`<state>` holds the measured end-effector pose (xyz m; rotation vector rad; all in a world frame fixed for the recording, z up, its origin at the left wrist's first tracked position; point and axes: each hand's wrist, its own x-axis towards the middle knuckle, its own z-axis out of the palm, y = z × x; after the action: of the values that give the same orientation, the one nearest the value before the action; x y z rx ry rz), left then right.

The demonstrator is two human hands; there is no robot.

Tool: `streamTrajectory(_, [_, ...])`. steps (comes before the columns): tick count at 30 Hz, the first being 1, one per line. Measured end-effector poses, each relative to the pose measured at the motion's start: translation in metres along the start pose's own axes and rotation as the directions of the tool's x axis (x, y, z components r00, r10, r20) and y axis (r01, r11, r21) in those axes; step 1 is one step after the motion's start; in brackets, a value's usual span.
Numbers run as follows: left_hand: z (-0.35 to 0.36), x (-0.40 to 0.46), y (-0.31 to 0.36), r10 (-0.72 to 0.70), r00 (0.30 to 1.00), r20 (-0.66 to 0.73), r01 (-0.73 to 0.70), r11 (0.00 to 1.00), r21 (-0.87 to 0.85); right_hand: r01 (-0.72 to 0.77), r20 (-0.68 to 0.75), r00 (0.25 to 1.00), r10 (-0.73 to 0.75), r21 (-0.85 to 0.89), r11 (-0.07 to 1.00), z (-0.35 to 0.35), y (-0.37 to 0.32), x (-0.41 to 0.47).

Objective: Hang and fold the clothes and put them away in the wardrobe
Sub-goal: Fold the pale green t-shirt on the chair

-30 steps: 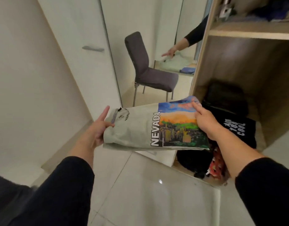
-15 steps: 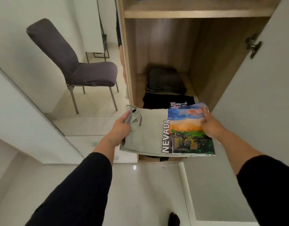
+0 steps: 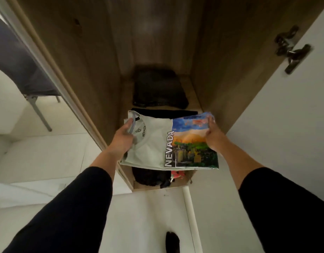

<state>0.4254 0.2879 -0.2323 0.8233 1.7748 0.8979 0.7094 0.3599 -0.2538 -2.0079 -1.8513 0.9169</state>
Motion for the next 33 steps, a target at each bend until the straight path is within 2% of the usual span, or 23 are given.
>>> streamTrajectory(3, [0.004, 0.036, 0.006, -0.003, 1.000, 0.001, 0.003, 0.999, -0.044, -0.038, 0.025, 0.999, 0.039, -0.027, 0.999, 0.004, -0.007, 0.040])
streamTrajectory(8, [0.009, 0.085, 0.009, 0.031, 0.999, -0.040, -0.032, 0.998, -0.049, -0.056, 0.040, 0.998, 0.054, 0.064, 0.996, 0.012, -0.015, 0.096])
streamTrajectory(10, [0.010, 0.100, 0.000, 0.040, 0.998, -0.039, -0.040, 0.999, -0.004, -0.067, 0.004, 0.998, 0.067, 0.071, 0.995, 0.017, -0.017, 0.106])
streamTrajectory(12, [0.009, 0.109, -0.015, 0.073, 0.997, -0.014, -0.071, 0.989, 0.132, -0.021, -0.036, 0.999, 0.020, -0.042, 0.999, 0.026, -0.014, 0.108])
streamTrajectory(14, [0.009, 0.119, -0.034, 0.069, 0.997, 0.018, -0.071, 0.921, 0.383, -0.008, 0.077, 0.997, 0.027, -0.238, 0.971, 0.040, -0.002, 0.104])
streamTrajectory(16, [0.014, 0.117, -0.043, -0.026, 1.000, 0.006, 0.017, 0.784, 0.620, -0.011, 0.201, 0.975, 0.100, -0.403, 0.915, 0.053, 0.009, 0.094])
streamTrajectory(17, [0.016, 0.114, -0.044, -0.046, 0.998, 0.039, 0.006, 0.713, 0.701, -0.012, 0.235, 0.963, 0.132, -0.451, 0.893, 0.060, 0.014, 0.088])
streamTrajectory(22, [0.017, 0.091, -0.051, -0.156, 0.975, 0.159, -0.057, 0.515, 0.855, -0.079, 0.181, 0.959, 0.219, -0.571, 0.817, 0.069, 0.021, 0.043])
streamTrajectory(26, [0.009, 0.050, -0.048, -0.090, 0.984, 0.154, -0.077, 0.568, 0.820, -0.154, 0.170, 0.949, 0.264, -0.482, 0.863, 0.060, 0.024, -0.002])
streamTrajectory(29, [0.004, 0.012, -0.043, -0.064, 0.982, 0.176, -0.110, 0.568, 0.816, -0.144, 0.100, 0.973, 0.206, -0.434, 0.890, 0.041, 0.020, -0.044])
streamTrajectory(33, [0.006, -0.050, -0.031, 0.035, 0.965, 0.260, -0.230, 0.589, 0.775, -0.143, -0.008, 0.989, 0.150, -0.359, 0.922, 0.006, 0.010, -0.123])
